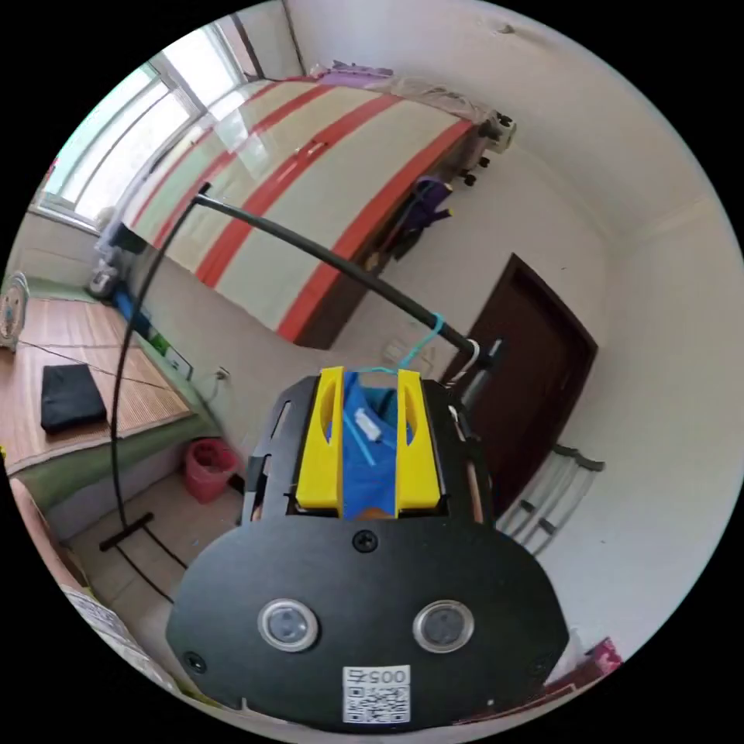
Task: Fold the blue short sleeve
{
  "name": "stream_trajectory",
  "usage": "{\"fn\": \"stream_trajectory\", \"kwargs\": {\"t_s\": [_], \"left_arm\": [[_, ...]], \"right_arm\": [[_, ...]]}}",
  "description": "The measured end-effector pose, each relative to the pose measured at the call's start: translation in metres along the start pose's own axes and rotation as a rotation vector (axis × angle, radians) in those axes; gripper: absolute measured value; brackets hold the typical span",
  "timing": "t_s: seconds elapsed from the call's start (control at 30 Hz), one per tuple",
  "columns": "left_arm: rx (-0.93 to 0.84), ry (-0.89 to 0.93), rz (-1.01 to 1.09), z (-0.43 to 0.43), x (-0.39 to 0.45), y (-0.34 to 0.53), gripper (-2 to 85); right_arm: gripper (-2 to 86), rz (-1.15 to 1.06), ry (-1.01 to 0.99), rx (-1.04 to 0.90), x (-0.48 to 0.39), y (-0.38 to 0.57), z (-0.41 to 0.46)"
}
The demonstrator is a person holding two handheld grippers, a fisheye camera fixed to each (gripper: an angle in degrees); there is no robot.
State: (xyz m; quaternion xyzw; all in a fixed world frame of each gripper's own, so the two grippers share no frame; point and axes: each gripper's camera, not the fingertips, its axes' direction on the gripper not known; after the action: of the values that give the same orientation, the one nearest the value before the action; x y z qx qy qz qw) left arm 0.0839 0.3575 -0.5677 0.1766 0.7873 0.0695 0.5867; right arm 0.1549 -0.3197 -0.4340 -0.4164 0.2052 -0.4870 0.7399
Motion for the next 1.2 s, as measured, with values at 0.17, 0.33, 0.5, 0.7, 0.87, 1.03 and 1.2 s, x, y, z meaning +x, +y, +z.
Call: {"fn": "stream_trajectory", "kwargs": {"t_s": [0.17,0.33,0.5,0.7,0.87,1.03,1.2], "left_arm": [[0.001,0.011,0.002,0.006,0.010,-0.006,6.5],[-0.002,-0.009,-0.011,0.004,0.006,-0.004,6.5],[-0.005,-0.028,-0.060,0.002,-0.005,0.003,6.2],[-0.016,-0.035,-0.075,0.005,-0.012,0.005,5.8],[-0.016,-0.023,-0.069,0.008,-0.011,0.008,5.7],[-0.025,-0.020,-0.058,0.005,-0.012,0.013,5.7],[0.006,-0.058,-0.038,-0.016,-0.017,0.014,5.7]], "right_arm": [[6.5,-0.224,0.092,-0.236,0.005,-0.011,0.041],[4.3,-0.275,0.077,-0.340,-0.003,-0.015,0.077],[-1.2,-0.314,0.183,-0.377,-0.013,-0.013,0.093],[-1.5,-0.291,0.280,-0.261,-0.011,-0.027,0.054],[-1.6,-0.293,0.223,-0.133,-0.017,-0.037,0.003],[-1.5,-0.377,0.187,0.003,-0.059,-0.032,-0.043],[-1.6,-0.437,0.068,0.162,-0.116,-0.013,-0.078]]}}
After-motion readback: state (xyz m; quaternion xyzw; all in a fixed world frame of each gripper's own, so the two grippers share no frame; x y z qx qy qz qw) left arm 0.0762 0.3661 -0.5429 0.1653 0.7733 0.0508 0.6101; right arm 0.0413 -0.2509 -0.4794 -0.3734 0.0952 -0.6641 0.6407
